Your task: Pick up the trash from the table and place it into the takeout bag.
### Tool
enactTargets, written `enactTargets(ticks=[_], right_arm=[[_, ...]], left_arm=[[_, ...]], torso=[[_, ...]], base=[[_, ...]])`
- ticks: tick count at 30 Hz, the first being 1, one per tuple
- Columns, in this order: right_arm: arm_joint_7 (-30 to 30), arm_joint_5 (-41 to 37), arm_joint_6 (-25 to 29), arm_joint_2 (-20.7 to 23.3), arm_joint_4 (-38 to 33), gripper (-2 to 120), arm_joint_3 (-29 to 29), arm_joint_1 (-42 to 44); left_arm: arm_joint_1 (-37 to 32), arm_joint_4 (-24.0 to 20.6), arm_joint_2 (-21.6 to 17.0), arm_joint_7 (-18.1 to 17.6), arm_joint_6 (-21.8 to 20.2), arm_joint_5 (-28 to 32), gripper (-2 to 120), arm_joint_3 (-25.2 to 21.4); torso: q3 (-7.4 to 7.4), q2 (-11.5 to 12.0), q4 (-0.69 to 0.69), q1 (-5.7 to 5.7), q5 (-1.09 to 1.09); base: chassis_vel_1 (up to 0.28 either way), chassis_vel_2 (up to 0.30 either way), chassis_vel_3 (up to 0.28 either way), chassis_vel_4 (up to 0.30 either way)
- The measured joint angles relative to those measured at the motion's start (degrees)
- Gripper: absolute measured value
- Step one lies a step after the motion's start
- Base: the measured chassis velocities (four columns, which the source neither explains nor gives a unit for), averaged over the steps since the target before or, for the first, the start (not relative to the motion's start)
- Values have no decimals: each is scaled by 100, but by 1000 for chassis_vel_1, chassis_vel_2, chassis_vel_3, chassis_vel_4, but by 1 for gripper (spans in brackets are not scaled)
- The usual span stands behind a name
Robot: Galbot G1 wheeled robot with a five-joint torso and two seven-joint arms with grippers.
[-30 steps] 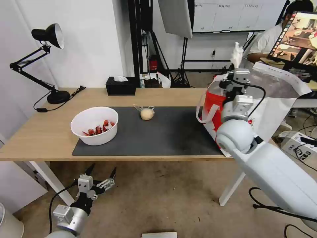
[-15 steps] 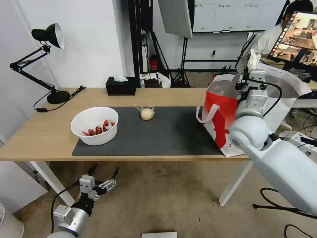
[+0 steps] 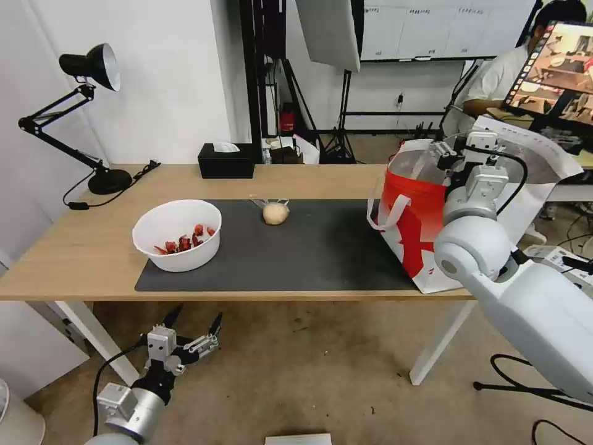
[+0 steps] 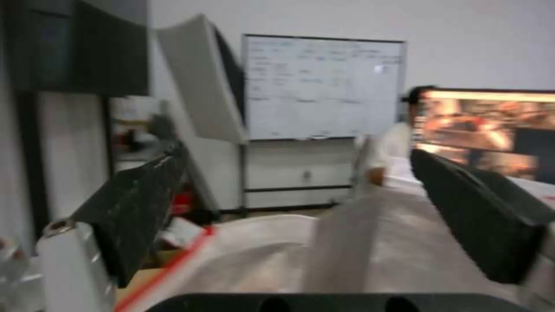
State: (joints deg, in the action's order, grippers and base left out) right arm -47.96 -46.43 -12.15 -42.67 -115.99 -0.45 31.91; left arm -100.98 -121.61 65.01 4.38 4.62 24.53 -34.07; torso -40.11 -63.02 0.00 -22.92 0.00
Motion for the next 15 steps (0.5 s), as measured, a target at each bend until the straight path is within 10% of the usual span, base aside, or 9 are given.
enactTargets(ticks=[15], right_arm=[[2306, -703, 397, 505, -1443, 100, 561, 1940]], left_arm=[[57, 37, 84, 22, 126, 2, 100, 24]], torso=[[1, -1, 1, 0, -2]], base=[[0, 0, 0, 0]])
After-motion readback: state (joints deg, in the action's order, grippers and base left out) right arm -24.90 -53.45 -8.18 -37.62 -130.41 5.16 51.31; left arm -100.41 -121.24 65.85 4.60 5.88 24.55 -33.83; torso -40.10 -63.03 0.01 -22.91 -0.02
